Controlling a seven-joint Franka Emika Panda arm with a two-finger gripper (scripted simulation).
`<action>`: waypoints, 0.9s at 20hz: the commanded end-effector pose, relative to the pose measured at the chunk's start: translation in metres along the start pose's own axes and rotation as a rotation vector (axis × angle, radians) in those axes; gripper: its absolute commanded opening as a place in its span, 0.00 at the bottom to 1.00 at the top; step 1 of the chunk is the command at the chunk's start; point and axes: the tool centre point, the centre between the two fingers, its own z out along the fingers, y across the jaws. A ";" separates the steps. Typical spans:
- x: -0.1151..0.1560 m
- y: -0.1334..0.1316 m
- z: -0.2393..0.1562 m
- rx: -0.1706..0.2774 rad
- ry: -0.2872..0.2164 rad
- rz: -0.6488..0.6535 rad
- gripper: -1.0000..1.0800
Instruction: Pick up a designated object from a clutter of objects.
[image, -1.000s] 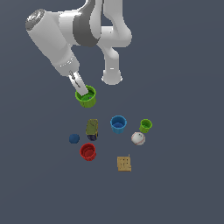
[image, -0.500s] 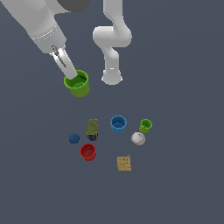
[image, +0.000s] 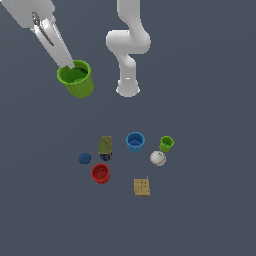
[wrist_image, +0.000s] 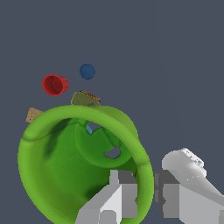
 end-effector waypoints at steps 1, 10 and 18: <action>-0.001 -0.002 -0.017 0.001 0.000 -0.001 0.00; 0.000 -0.007 -0.053 0.002 -0.001 -0.002 0.00; 0.001 -0.008 -0.062 0.003 -0.001 -0.002 0.00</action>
